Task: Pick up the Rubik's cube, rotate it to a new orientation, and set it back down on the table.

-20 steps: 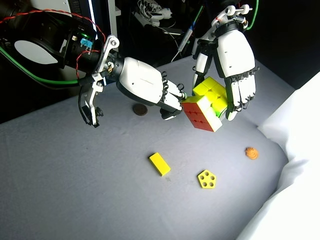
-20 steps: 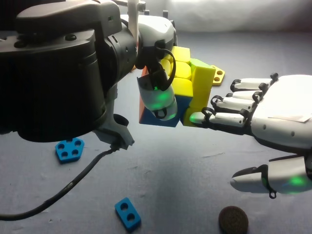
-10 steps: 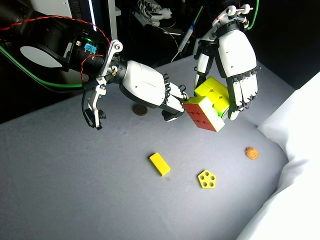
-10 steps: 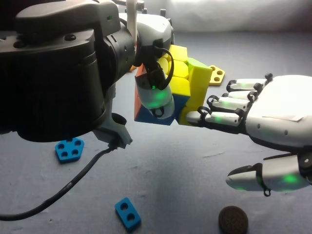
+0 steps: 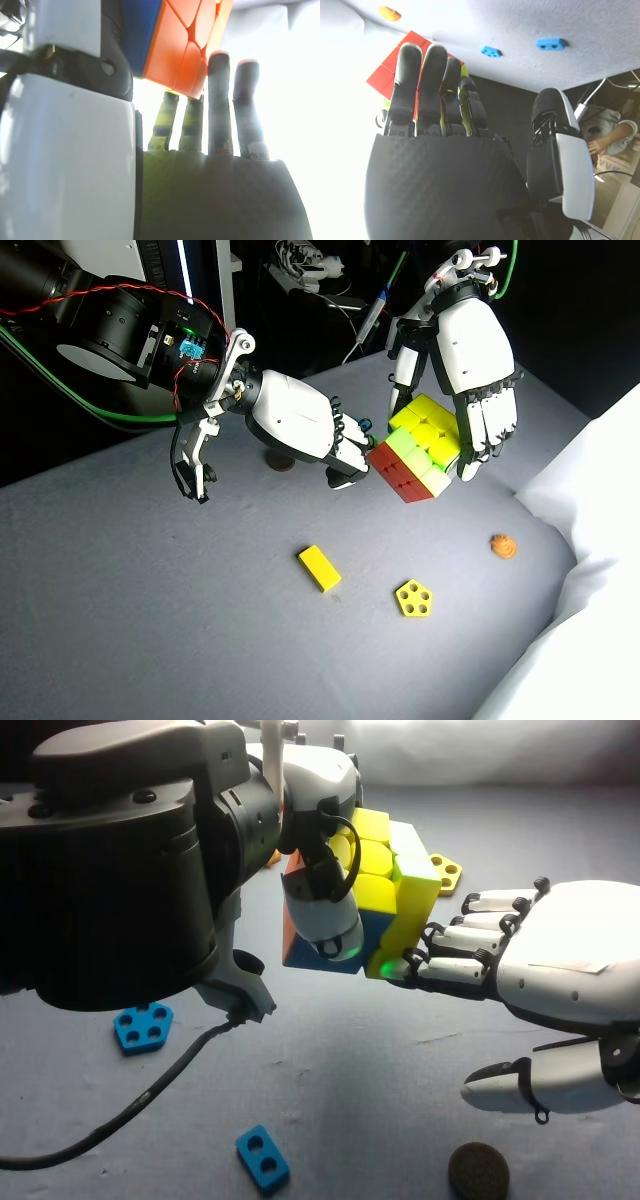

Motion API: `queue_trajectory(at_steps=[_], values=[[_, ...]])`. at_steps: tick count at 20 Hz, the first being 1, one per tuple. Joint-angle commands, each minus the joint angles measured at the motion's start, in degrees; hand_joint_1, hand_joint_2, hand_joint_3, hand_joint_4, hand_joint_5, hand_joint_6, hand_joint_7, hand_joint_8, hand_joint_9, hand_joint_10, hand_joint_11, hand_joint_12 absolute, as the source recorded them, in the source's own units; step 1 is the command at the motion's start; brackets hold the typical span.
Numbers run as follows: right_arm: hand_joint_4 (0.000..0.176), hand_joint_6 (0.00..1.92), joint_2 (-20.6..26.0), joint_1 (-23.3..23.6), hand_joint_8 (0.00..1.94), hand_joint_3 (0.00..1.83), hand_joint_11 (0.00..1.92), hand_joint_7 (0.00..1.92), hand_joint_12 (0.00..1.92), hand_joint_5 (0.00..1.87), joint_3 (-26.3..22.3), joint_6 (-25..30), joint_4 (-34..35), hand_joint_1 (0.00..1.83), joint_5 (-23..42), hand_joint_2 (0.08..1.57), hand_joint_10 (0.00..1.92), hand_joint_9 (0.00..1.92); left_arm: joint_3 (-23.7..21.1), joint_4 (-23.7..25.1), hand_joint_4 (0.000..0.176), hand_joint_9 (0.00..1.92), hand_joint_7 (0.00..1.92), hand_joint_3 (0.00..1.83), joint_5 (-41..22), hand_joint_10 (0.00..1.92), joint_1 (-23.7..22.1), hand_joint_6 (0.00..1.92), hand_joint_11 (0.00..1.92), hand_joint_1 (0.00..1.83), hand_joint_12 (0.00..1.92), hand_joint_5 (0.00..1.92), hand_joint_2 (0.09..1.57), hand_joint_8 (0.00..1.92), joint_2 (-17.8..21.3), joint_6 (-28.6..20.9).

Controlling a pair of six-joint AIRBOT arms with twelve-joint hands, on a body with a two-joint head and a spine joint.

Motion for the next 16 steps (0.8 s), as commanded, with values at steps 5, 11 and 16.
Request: queue_trajectory(at_steps=[5,11,16], values=[[0.000,0.00,-0.10,0.18,1.21,0.00,0.08,0.26,1.92,0.05,0.61,-0.15,0.05,0.17,7.94,1.22,1.78,0.15,-0.45,3.14,0.000,0.23,0.50,0.00,2.30,1.79,-0.88,1.52,0.14,1.07,1.92,0.58,1.37,1.82,0.41,-0.61],[0.000,0.00,-1.27,0.05,1.20,0.00,0.07,0.28,1.92,0.04,1.39,-5.10,3.96,0.17,8.47,1.22,1.75,0.20,-0.38,3.13,0.000,0.25,0.52,0.00,2.23,1.78,-1.12,1.50,0.15,1.08,1.92,0.59,1.36,1.80,0.42,-0.71],[0.000,0.00,-1.71,-0.04,1.18,0.00,0.09,0.29,1.92,0.06,2.04,-5.13,4.12,0.15,8.98,1.22,1.71,0.20,-0.42,3.06,0.000,0.24,0.50,0.00,2.18,1.80,-1.18,1.55,0.14,1.06,1.92,0.56,1.38,1.82,0.42,-0.74]])
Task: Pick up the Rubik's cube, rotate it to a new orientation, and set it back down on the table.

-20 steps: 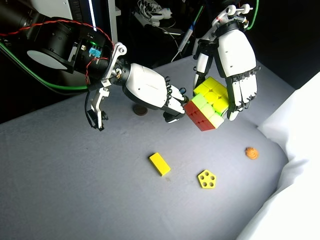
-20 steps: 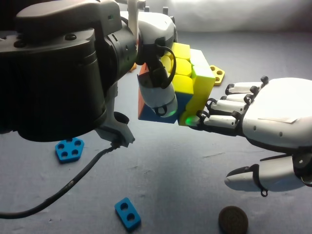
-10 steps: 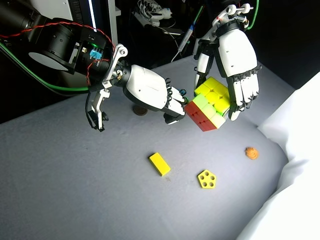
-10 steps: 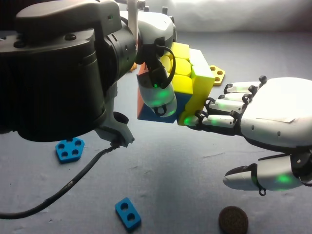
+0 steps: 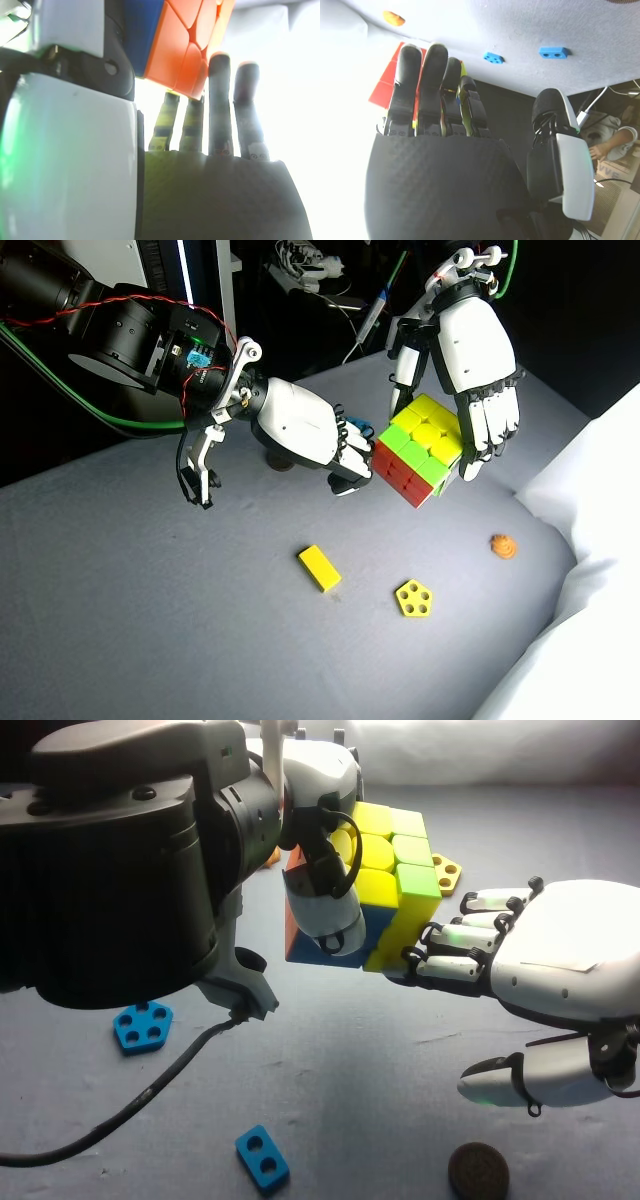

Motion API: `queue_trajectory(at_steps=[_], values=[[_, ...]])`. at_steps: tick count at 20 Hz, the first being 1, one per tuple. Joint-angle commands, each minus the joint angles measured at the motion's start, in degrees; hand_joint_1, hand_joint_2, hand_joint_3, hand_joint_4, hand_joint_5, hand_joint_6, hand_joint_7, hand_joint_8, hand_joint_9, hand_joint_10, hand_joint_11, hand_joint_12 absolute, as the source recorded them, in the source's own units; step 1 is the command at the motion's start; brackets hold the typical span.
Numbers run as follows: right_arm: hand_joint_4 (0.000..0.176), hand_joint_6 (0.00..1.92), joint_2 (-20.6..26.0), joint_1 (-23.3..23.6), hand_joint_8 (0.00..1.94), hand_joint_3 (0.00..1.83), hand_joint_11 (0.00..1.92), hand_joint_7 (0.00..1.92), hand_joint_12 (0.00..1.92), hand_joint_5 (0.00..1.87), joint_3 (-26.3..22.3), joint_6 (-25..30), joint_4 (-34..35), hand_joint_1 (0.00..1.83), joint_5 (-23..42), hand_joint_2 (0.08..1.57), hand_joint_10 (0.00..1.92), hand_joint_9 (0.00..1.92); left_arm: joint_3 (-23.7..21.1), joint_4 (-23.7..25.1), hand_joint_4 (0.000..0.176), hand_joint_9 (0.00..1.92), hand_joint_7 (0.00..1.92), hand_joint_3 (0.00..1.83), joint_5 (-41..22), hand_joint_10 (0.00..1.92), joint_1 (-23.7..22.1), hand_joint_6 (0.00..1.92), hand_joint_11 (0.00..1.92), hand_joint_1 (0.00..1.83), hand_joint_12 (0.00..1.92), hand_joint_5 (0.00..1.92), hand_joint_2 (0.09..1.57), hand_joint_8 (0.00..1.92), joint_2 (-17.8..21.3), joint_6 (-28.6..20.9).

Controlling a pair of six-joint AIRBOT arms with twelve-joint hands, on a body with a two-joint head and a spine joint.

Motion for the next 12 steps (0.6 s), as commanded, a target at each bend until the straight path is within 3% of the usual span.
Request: queue_trajectory(at_steps=[1,2,5,7,12], values=[[0.000,0.00,0.21,0.41,1.17,0.00,0.09,0.29,1.92,0.06,0.51,-0.04,-0.02,0.15,8.27,1.22,1.71,0.21,-0.43,2.97,0.000,0.23,0.50,0.00,2.11,1.80,-1.00,1.52,0.14,1.07,1.92,0.58,1.37,1.81,0.42,-0.30],[0.000,0.00,0.20,0.42,1.18,0.00,0.07,0.27,1.92,0.03,0.53,-0.04,0.00,0.15,8.46,1.23,1.71,0.19,-0.43,2.91,0.000,0.23,0.49,0.00,2.06,1.80,-1.00,1.59,0.14,1.05,1.92,0.54,1.38,1.81,0.42,-0.30],[0.000,0.01,0.16,0.44,1.18,0.00,0.09,0.29,1.92,0.06,0.60,-0.04,0.01,0.16,9.02,1.22,1.72,0.20,-0.50,2.91,0.000,0.26,0.52,0.00,2.05,1.76,-0.96,1.48,0.17,1.08,1.92,0.61,1.35,1.78,0.42,-0.31],[0.000,0.01,0.09,0.40,1.17,0.00,0.10,0.30,1.92,0.06,0.66,-0.04,0.10,0.16,9.15,1.22,1.72,0.22,-0.58,2.91,0.000,0.25,0.51,0.00,2.05,1.77,-0.83,1.54,0.15,1.06,1.92,0.56,1.37,1.81,0.42,-0.34],[0.000,0.01,-0.22,-0.07,1.17,0.00,0.05,0.28,1.92,0.06,0.64,-3.50,2.63,0.17,8.74,1.23,1.72,0.18,-0.57,2.92,0.000,0.24,0.49,0.00,1.93,1.79,-0.75,1.56,0.15,1.06,1.92,0.55,1.38,1.83,0.42,-0.51]])
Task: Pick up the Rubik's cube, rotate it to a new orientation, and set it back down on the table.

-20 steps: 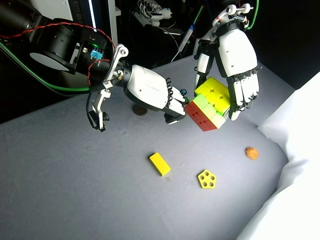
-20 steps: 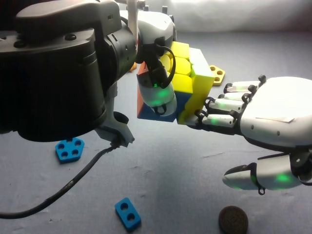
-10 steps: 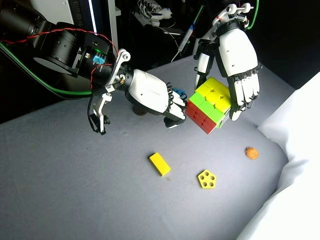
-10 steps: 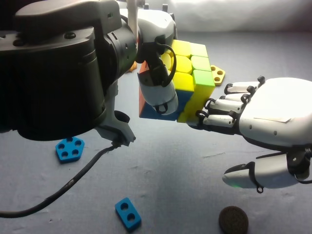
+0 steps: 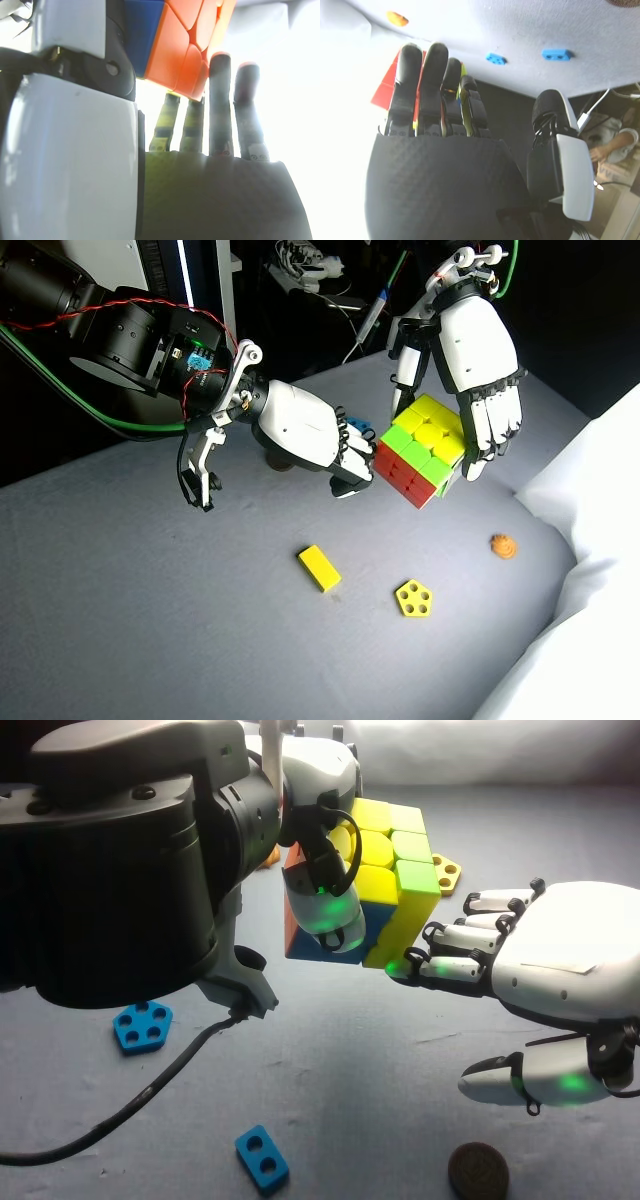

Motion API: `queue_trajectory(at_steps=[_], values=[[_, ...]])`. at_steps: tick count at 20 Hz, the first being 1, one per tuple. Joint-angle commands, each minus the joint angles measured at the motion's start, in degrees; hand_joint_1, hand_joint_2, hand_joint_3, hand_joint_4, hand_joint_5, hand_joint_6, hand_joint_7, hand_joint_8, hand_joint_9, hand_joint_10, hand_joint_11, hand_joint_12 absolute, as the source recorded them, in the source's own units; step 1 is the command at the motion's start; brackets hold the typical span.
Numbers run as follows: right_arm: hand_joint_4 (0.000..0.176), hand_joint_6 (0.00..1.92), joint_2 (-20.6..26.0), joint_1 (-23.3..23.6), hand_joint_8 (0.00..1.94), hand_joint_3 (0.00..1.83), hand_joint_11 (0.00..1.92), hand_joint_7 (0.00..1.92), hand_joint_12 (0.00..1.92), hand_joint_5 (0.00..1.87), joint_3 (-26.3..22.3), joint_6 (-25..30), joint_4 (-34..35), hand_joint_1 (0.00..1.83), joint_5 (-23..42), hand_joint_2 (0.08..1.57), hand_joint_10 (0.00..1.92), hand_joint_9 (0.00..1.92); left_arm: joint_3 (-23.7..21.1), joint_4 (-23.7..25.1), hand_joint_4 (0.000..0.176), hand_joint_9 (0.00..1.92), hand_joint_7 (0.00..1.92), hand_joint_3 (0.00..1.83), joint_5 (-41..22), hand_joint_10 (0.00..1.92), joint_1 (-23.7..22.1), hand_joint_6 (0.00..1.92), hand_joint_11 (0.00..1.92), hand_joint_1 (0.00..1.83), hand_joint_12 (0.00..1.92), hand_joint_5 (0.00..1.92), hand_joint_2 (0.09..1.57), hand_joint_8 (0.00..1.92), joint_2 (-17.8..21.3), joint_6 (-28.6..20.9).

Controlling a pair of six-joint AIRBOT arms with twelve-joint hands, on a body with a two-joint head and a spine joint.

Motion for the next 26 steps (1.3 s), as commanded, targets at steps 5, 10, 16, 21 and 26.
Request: queue_trajectory(at_steps=[5,10,16,21,26], values=[[0.000,0.00,0.35,0.56,1.16,0.00,0.10,0.31,1.92,0.05,0.42,-0.28,-0.08,0.15,8.31,1.22,1.69,0.23,-0.58,2.68,0.000,0.25,0.50,0.00,2.06,1.76,-0.85,1.53,0.15,1.07,1.92,0.58,1.37,1.80,0.43,-0.56],[0.000,0.00,0.33,0.53,1.18,0.00,0.10,0.28,1.92,0.03,0.42,-0.38,0.05,0.15,8.75,1.23,1.70,0.20,-0.58,2.69,0.000,0.26,0.51,0.00,2.06,1.77,-0.87,1.49,0.16,1.08,1.92,0.59,1.36,1.81,0.43,-0.58],[0.000,0.01,0.27,0.63,1.15,0.00,0.12,0.31,1.92,0.06,0.41,-2.79,2.48,0.19,8.12,1.21,1.67,0.24,-0.60,2.68,0.000,0.26,0.52,0.00,2.06,1.77,-0.87,1.54,0.16,1.07,1.92,0.57,1.36,1.77,0.43,-0.58],[0.000,0.00,0.34,1.28,1.14,0.00,0.10,0.32,1.92,0.06,0.40,-2.52,2.46,0.20,1.90,1.21,1.67,0.23,-0.63,2.68,0.000,0.25,0.51,0.00,2.06,1.81,-0.88,1.51,0.18,1.08,1.92,0.59,1.36,1.81,0.43,-0.58],[0.000,0.01,1.17,2.45,1.14,0.00,0.08,0.31,1.92,0.06,0.38,0.14,2.46,0.19,-3.81,1.21,1.67,0.21,-0.66,2.67,0.000,0.25,0.51,0.00,2.06,1.80,-0.89,1.50,0.17,1.07,1.92,0.58,1.37,1.82,0.44,-0.64]])
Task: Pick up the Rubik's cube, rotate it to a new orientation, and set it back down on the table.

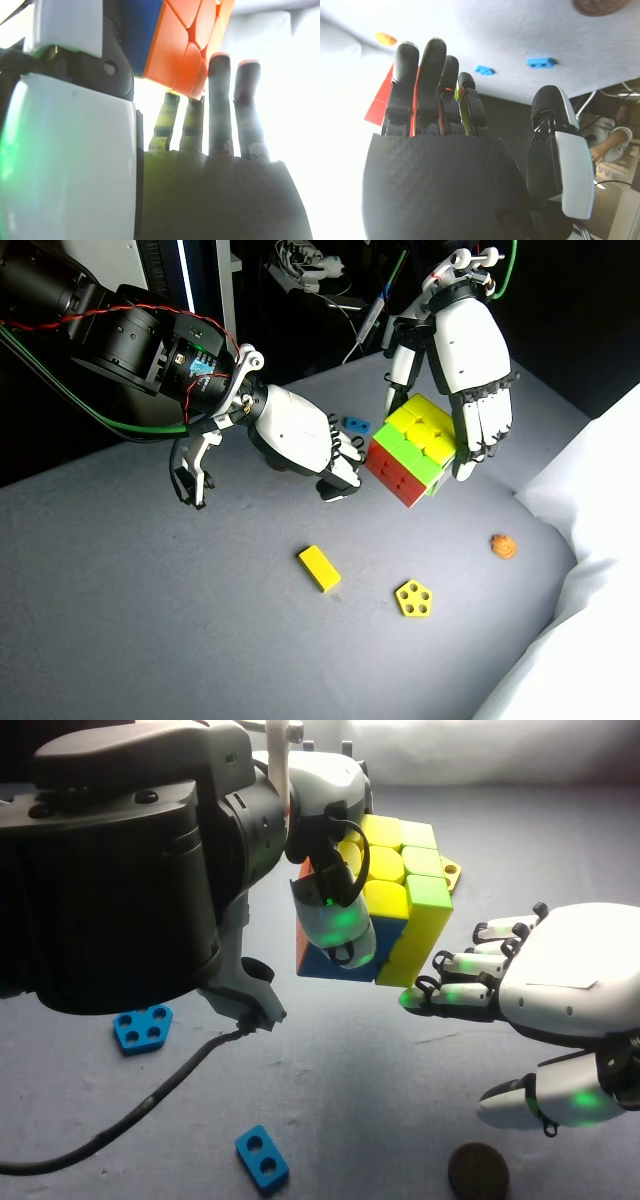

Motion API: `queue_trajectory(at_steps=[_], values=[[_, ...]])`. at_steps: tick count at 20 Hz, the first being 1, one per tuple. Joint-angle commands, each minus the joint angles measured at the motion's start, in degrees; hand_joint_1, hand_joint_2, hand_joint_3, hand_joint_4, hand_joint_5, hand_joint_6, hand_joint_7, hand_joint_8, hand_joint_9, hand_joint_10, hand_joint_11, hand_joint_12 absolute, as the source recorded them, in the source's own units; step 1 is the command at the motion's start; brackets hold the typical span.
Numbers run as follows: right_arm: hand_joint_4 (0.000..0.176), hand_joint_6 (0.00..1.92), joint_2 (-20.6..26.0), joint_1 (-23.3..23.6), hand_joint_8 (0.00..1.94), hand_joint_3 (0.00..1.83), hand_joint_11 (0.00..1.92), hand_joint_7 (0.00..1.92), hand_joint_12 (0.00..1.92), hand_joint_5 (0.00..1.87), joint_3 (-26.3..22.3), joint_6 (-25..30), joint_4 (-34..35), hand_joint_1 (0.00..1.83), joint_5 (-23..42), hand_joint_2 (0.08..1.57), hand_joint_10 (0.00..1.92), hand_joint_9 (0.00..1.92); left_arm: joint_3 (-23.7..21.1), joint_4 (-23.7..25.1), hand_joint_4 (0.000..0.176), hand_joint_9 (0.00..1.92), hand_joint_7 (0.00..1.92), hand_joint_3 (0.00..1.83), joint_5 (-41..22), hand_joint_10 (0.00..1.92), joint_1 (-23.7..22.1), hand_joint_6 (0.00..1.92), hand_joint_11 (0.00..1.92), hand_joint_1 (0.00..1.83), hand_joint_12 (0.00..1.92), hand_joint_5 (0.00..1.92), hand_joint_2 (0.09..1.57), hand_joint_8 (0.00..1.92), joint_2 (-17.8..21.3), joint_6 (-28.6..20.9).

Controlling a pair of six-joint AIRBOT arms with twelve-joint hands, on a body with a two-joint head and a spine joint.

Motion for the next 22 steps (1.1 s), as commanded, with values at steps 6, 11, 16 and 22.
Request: queue_trajectory(at_steps=[6,11,16,22], values=[[0.000,0.00,3.59,1.67,1.12,0.00,0.09,0.32,1.92,0.05,-1.94,2.05,-0.31,0.21,4.83,1.21,1.68,0.23,-0.42,5.44,0.000,0.24,0.51,0.00,1.40,1.80,-0.39,1.53,0.17,1.07,1.92,0.56,1.37,1.81,0.63,-2.70],[0.000,0.01,5.82,1.91,1.06,0.00,0.08,0.31,1.92,0.11,-2.72,2.74,-0.30,0.19,3.01,1.21,1.58,0.26,-1.39,10.70,0.000,0.24,0.50,0.00,1.26,1.83,1.60,1.54,0.16,1.06,1.92,0.56,1.38,1.83,1.98,-8.41],[0.000,0.01,9.08,2.22,1.05,0.00,0.06,0.29,1.92,0.11,-2.77,2.85,-0.29,0.20,1.09,1.20,1.55,0.26,-3.60,16.79,0.000,0.25,0.52,0.00,1.30,1.81,6.07,1.56,0.18,1.06,1.92,0.55,1.37,1.79,5.84,-16.09],[0.000,0.01,8.93,2.97,0.01,0.00,0.00,0.21,1.08,0.04,-2.88,2.92,-0.30,0.06,3.81,1.23,0.45,0.05,-3.56,24.23,0.000,0.26,0.52,0.00,1.53,1.79,12.37,1.51,0.16,1.08,1.92,0.57,1.37,1.82,6.24,-27.43]])
